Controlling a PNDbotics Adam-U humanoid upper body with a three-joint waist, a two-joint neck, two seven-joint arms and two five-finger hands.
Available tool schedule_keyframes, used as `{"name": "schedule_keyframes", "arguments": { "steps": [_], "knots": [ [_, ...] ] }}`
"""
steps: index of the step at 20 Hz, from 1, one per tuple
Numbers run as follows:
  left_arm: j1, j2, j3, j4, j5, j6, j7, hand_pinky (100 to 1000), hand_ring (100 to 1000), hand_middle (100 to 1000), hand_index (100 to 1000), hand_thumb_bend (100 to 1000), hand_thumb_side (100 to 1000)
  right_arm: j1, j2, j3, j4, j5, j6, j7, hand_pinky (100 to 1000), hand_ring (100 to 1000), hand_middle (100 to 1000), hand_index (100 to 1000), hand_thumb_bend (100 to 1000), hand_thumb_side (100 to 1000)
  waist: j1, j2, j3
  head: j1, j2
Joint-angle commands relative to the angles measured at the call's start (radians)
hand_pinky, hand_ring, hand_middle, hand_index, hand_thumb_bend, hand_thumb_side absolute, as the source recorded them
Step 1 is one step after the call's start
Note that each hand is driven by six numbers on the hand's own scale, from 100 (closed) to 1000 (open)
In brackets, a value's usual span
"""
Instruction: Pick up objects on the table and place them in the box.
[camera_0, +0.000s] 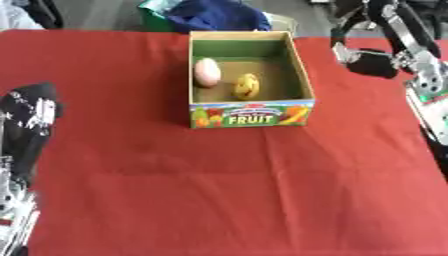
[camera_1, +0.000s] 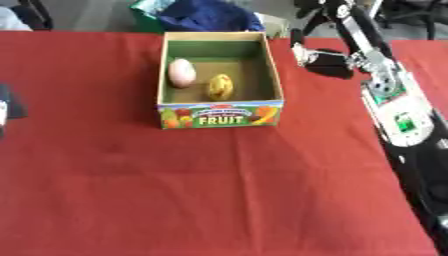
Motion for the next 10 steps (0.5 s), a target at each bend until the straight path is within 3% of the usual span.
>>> {"name": "schedule_keyframes", "arguments": {
  "steps": [1,10],
  "knots": [
    [-0.008,0.021,0.012,-0.012,-0.004,-0.001,0.005,621,576,542,662,273,537,0.038,-0.033,-0.04,-0.095,-0.093,0.028,0.009,682,542,626,799,100,181,-0.001,-0.012,0.0,0.0,0.014],
    [-0.006,0.017,0.013,-0.01,-0.004,-0.003,0.007,622,576,542,659,270,539,0.175,-0.019,-0.086,-0.191,-0.216,0.073,0.017,679,531,611,787,100,237,0.0,-0.007,-0.003,0.002,0.023]
  ]
}}
